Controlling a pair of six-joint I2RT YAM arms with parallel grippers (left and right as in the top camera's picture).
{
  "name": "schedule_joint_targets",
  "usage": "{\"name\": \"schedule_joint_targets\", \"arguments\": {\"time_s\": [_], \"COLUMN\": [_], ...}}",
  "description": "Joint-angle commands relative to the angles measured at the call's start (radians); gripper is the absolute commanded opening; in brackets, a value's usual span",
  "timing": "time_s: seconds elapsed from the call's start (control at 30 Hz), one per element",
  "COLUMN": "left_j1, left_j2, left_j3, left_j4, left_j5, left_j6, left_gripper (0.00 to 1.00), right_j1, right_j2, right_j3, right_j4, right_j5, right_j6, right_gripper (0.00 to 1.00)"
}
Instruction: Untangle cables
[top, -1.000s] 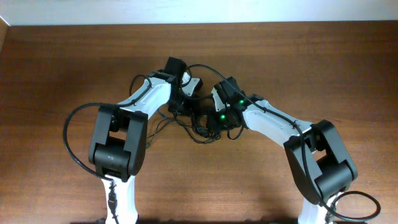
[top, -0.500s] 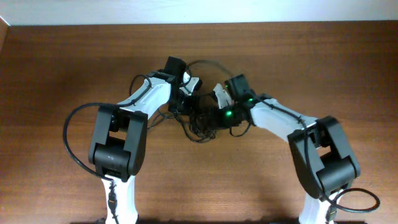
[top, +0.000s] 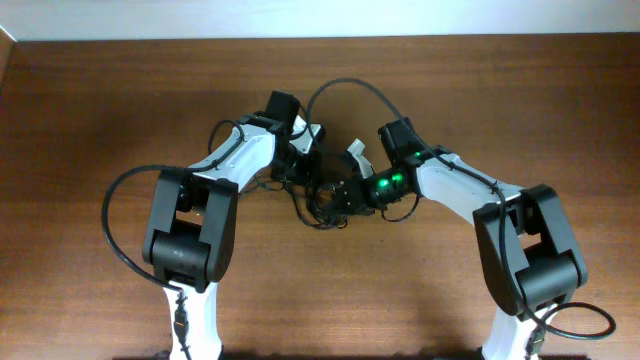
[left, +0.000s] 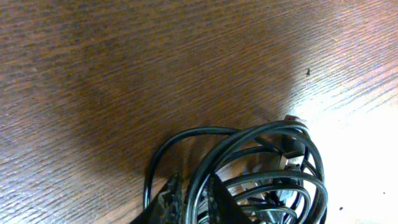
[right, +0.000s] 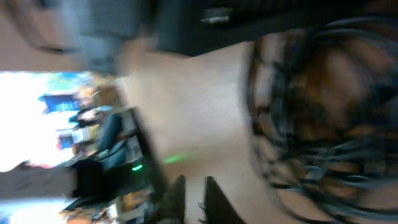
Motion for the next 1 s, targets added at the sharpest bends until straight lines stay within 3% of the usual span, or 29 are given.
{"name": "schedule_joint_targets", "arguments": {"time_s": [0.0,0.07,0.13,0.23,0.33,0.43,0.47,0.57,0.97], "left_j1": [-0.003,-0.003,-0.003,-0.003,-0.003,-0.003,-0.003,-0.003,-0.003], "left_j2": [0.02,0.02,0.02,0.02,0.02,0.02,0.02,0.02,0.02], "left_j3": [-0.006,-0.006,-0.006,-0.006,-0.006,-0.006,-0.006,-0.006,-0.006], "left_j4": [0.002,0.002,0.002,0.002,0.002,0.002,0.002,0.002,0.002], "left_j5": [-0.006,-0.006,-0.006,-0.006,-0.006,0.002,0.001,0.001,0.001], "left_j6": [-0.014,-0.014,-0.014,-0.014,-0.014,-0.014,-0.014,-0.014,-0.014], "left_gripper": [0.18,0.18,0.18,0.18,0.18,0.18,0.18,0.18,0.18], "right_j1": [0.032,0.042,0.042,0.042,0.077,0.114,0.114,0.112,0.093], "right_j2": [-0.028,-0.028,-0.028,-0.024,0.009,0.039,0.039,0.042,0.06], "right_j3": [-0.001,-0.002,-0.002,-0.002,-0.002,-0.002,-0.002,-0.003,0.032], "right_j4": [0.013,0.027,0.058,0.079,0.079,0.092,0.094,0.098,0.14], "right_j5": [0.287,0.408,0.41,0.447,0.459,0.606,0.628,0.63,0.526], "right_j6": [0.035,0.044,0.044,0.07,0.081,0.104,0.123,0.122,0.121], "right_gripper": [0.2,0.25,0.34,0.36,0.36,0.35,0.3,0.24,0.24]}}
